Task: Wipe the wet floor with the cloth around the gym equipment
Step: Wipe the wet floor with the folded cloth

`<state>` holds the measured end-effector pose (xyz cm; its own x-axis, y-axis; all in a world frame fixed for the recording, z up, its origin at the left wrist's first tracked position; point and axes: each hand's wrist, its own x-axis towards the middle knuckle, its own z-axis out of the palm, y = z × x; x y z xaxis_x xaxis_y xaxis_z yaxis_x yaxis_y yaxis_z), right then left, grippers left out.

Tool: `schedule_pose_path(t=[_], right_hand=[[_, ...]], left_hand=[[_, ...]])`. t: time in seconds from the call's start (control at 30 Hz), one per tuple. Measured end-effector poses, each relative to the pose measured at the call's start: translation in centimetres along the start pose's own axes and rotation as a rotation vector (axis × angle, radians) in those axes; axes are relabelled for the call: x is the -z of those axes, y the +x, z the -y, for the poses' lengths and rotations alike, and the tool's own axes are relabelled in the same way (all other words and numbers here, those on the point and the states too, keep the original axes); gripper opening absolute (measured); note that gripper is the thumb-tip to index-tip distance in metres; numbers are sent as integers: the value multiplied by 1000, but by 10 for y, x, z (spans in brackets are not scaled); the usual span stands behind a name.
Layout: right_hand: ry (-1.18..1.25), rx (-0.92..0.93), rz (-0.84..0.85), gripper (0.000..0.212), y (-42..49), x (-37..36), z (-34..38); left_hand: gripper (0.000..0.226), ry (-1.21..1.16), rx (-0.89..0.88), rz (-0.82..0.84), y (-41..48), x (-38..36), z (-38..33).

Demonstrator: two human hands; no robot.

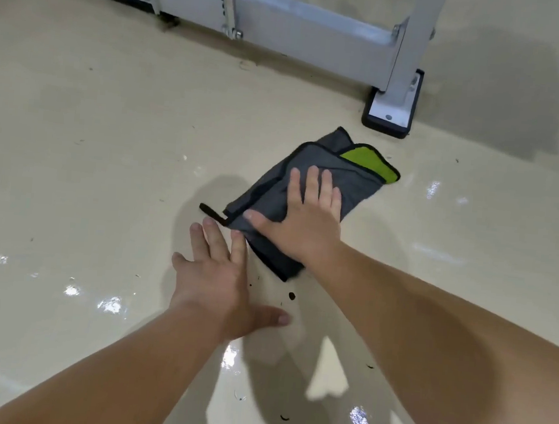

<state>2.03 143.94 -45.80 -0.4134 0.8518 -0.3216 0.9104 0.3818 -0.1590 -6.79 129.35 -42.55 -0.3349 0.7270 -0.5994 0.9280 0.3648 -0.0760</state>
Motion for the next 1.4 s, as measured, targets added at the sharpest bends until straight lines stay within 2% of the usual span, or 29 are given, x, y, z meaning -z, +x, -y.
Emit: schedule_pose_path(t=[0.07, 0.2, 0.3, 0.4, 0.47, 0.53, 0.57, 0.63, 0.7, 0.77, 0.8, 0.87, 0.93, 1.0, 1.13, 1.27, 1.33, 1.4], right_hand=[[8, 93, 11, 119, -8, -1, -6], [-5, 158, 62, 116, -19, 7, -26], [-50, 248, 31, 112, -51, -4, -33], [-88, 389, -13, 111, -80, -16, -47], [126, 439, 11, 98, -87, -11, -62], [370, 326, -59, 79, -88, -4, -83], [426, 216, -132, 71, -89, 0, -96], [376, 28, -229, 63, -88, 9, -125], [208, -86, -167, 73, -82, 19, -152], [80, -207, -42, 101, -75, 34, -169], [68, -274, 24, 113, -70, 40, -175], [69, -326, 149, 130, -66, 48, -179], [45, -308, 216, 139, -65, 50, -188], [46, -274, 231, 140, -67, 47, -196], [136, -256, 135, 142, -70, 42, -201], [162, -280, 147, 141, -69, 44, -197], [178, -289, 150, 142, -68, 45, -195], [192, -283, 148, 141, -68, 48, -195]], left_hand=[[161, -18, 0, -10, 0, 0, 0], [162, -38, 21, -42, -7, 2, -2], [156, -90, -7, -198, -21, -4, -10], [136, -64, -238, -394, -32, -13, -23], [120, 45, -449, -319, -33, -11, -37], [105, -18, -533, -183, -32, 4, -50], [98, -92, -521, -186, -27, 8, -57], [73, -128, -487, -273, -15, 11, -69], [52, 0, -504, -434, -5, 16, -80], [36, 110, -471, -449, 7, 26, -88], [45, 114, -464, -420, 16, 29, -90], [78, 136, -423, -259, 29, 38, -95], [84, 137, -377, -133, 44, 41, -107], [85, 117, -328, -106, 62, 48, -117], [85, 103, -274, -104, 112, 91, -137], [74, 65, -193, -117, 141, 108, -182], [69, 65, -266, -143, 137, 101, -207], [66, 150, -462, -222, 120, 85, -218]])
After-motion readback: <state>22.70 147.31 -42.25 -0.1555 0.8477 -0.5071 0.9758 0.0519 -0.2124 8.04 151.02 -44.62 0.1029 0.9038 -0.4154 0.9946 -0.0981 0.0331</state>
